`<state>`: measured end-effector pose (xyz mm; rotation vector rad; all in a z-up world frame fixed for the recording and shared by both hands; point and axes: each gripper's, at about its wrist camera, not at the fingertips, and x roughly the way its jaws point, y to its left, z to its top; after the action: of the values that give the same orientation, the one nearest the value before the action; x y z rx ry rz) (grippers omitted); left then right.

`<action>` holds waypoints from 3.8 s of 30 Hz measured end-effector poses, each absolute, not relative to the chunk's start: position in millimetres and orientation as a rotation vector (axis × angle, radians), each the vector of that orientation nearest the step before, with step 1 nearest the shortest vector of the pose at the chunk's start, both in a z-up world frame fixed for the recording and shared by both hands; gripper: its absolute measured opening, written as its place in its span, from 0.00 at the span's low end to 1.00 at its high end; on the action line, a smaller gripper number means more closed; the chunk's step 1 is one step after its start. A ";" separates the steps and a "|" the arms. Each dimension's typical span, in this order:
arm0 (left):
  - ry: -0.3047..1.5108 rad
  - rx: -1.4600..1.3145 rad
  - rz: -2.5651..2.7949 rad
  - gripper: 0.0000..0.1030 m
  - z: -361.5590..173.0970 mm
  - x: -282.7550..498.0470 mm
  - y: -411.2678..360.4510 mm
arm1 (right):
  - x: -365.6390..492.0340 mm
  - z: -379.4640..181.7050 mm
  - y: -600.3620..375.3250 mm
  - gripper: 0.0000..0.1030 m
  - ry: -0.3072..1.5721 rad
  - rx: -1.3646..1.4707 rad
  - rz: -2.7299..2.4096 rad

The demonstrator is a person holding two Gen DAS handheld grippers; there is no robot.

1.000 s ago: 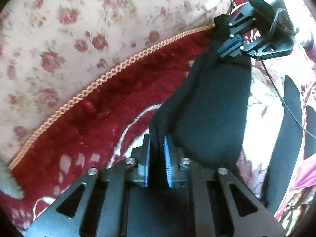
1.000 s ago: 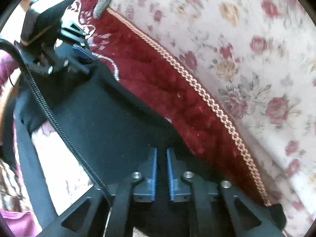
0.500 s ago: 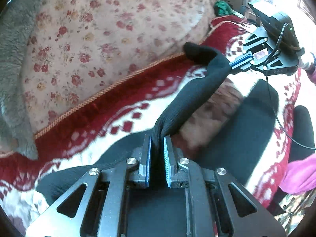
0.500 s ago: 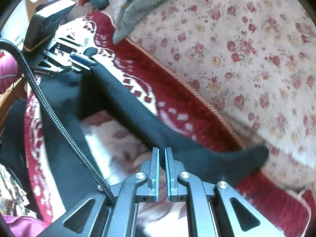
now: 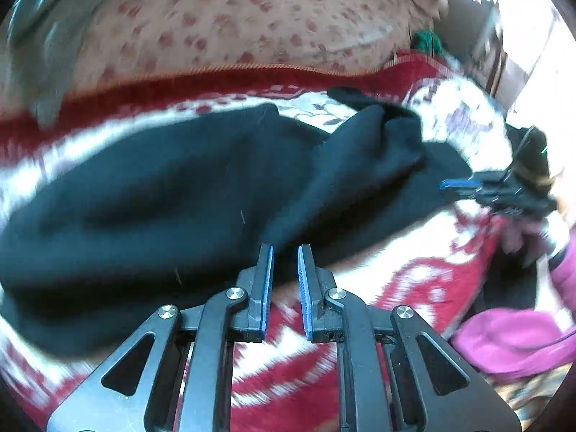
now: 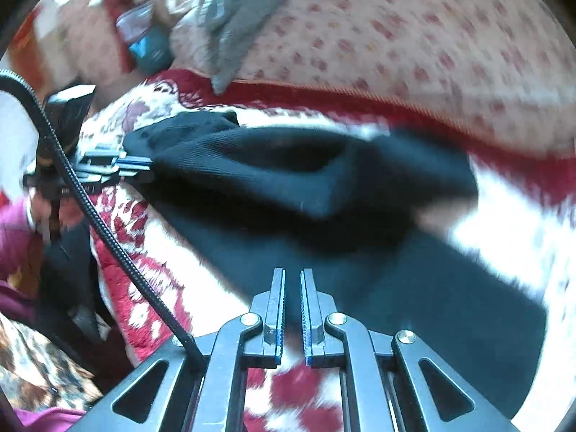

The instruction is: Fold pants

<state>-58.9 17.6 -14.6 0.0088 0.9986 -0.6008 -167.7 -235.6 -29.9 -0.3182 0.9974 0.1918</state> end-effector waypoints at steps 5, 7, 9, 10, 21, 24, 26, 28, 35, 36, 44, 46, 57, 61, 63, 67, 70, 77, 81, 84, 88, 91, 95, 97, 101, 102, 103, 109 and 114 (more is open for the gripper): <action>0.962 -0.171 -0.503 0.37 -1.9 -67.7 49.9 | -154.2 13.5 -250.5 0.34 0.906 -0.178 0.101; 0.937 -0.237 -0.466 0.37 3.6 -67.3 59.8 | -132.6 34.8 -246.0 0.46 0.881 -0.161 0.066; 0.922 -0.256 -0.416 0.40 7.5 -66.0 64.0 | -103.7 48.7 -235.8 0.47 0.880 -0.192 0.038; 0.917 -0.247 -0.372 0.40 8.2 -65.2 65.7 | -87.1 50.8 -229.7 0.51 0.897 -0.221 0.018; 0.867 -0.275 -0.247 0.40 4.2 -79.3 93.1 | 50.5 -39.4 -221.3 0.50 1.209 -0.527 -0.248; 0.880 -0.319 -0.233 0.40 1.6 -77.2 105.3 | 53.2 -42.5 -234.0 0.38 1.176 -0.488 -0.209; 0.897 -0.369 -0.225 0.40 -3.7 -74.5 114.1 | 48.8 -34.9 -246.5 0.25 1.155 -0.445 -0.182; 0.910 -0.402 -0.225 0.40 -6.7 -71.2 116.6 | 41.2 -23.3 -259.1 0.11 1.125 -0.365 -0.135; 0.934 -0.455 -0.230 0.40 -14.8 -66.1 109.6 | -25.7 44.1 -295.5 0.07 0.899 -0.075 -0.004; 0.937 -0.451 -0.230 0.40 -15.0 -66.0 108.0 | -34.3 52.7 -293.9 0.06 0.868 -0.060 0.002; 0.937 -0.466 -0.212 0.40 -15.3 -66.8 109.0 | -136.4 115.3 -319.1 0.06 0.658 0.069 0.022; 0.939 -0.478 -0.206 0.40 -16.1 -67.3 111.9 | -159.8 121.2 -325.1 0.06 0.615 0.112 0.019; 0.937 -0.566 -0.183 0.41 -17.6 -70.2 128.8 | -236.2 68.6 -394.6 0.05 0.661 0.352 -0.121; 0.891 -0.589 -0.179 0.62 -12.0 -75.8 134.2 | -239.1 58.8 -398.9 0.20 0.615 0.505 -0.065; 0.883 -0.616 -0.173 0.63 -12.6 -75.4 137.3 | -235.1 54.4 -394.5 0.29 0.637 0.532 -0.047; 0.909 -0.632 -0.142 0.63 -18.5 -73.8 139.4 | -221.6 37.5 -387.0 0.30 0.722 0.564 -0.078; 0.909 -0.647 -0.136 0.63 -20.4 -73.7 139.7 | -219.9 27.9 -386.1 0.30 0.734 0.585 -0.102; 0.912 -0.680 -0.116 0.63 -24.8 -57.0 135.4 | -204.9 24.8 -388.5 0.39 0.702 0.615 -0.119; 0.919 -0.719 -0.109 0.63 -31.7 -44.3 133.2 | -201.4 24.4 -389.8 0.45 0.683 0.631 -0.119; 0.903 -0.750 -0.098 0.63 -31.6 -36.4 132.9 | -200.1 21.1 -394.1 0.45 0.647 0.659 -0.112; 0.895 -0.812 -0.088 0.59 -34.0 -30.0 137.9 | -197.4 17.1 -399.6 0.27 0.613 0.667 -0.108; 0.918 -0.747 -0.044 0.22 -30.5 -29.1 137.7 | -202.1 13.5 -407.0 0.13 0.551 0.736 -0.069; 0.887 -0.702 -0.065 0.11 -14.3 -29.9 142.8 | -201.7 16.6 -401.4 0.06 0.529 0.725 -0.005; 0.865 -0.687 -0.086 0.09 -3.7 -28.5 144.6 | -201.6 24.9 -395.4 0.06 0.516 0.707 0.028; 0.812 -0.630 -0.129 0.08 25.6 -27.3 143.0 | -199.2 45.8 -380.6 0.06 0.509 0.652 0.082; 0.803 -0.625 -0.137 0.08 31.8 -28.8 143.3 | -199.3 49.4 -377.3 0.06 0.506 0.644 0.094; 0.799 -0.622 -0.142 0.08 34.7 -30.1 144.0 | -200.2 53.7 -373.6 0.06 0.502 0.637 0.102; 0.810 -0.559 -0.093 0.08 21.4 -52.8 150.8 | -219.4 63.7 -354.5 0.06 0.531 0.588 0.133; 0.906 -0.498 -0.016 0.08 -26.7 -49.6 147.0 | -222.8 20.9 -371.3 0.06 0.676 0.532 -0.079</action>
<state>-49.6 147.0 -26.7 -0.4975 0.9065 -0.0159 -222.8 -371.3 20.9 0.5316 0.6756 -0.0791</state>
